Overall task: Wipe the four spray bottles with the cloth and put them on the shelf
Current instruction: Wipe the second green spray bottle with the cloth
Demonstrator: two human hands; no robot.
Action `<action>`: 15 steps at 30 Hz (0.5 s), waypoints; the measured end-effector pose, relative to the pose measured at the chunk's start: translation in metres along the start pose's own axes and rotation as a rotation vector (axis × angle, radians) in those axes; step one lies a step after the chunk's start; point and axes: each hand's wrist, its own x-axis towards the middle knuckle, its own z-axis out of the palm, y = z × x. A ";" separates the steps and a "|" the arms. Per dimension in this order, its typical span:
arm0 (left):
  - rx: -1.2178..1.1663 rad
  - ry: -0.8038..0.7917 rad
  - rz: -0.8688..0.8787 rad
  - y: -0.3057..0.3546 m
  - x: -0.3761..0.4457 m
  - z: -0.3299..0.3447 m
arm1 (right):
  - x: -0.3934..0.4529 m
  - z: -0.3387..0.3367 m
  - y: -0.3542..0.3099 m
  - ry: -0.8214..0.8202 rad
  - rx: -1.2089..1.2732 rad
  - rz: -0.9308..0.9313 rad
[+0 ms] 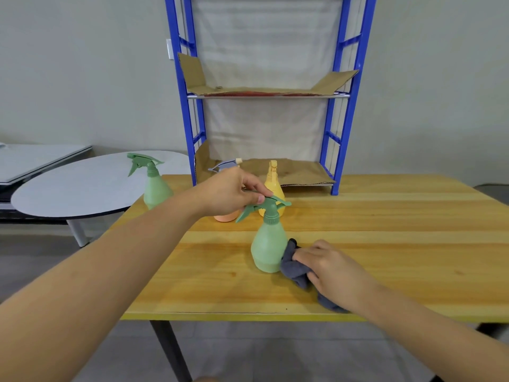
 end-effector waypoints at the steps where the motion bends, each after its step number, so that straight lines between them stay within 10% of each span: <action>1: -0.002 0.004 0.002 0.000 -0.001 0.000 | -0.003 0.001 -0.002 0.003 -0.002 0.001; 15: 0.009 0.020 -0.016 0.002 -0.002 0.001 | 0.002 -0.008 -0.002 0.193 0.019 -0.002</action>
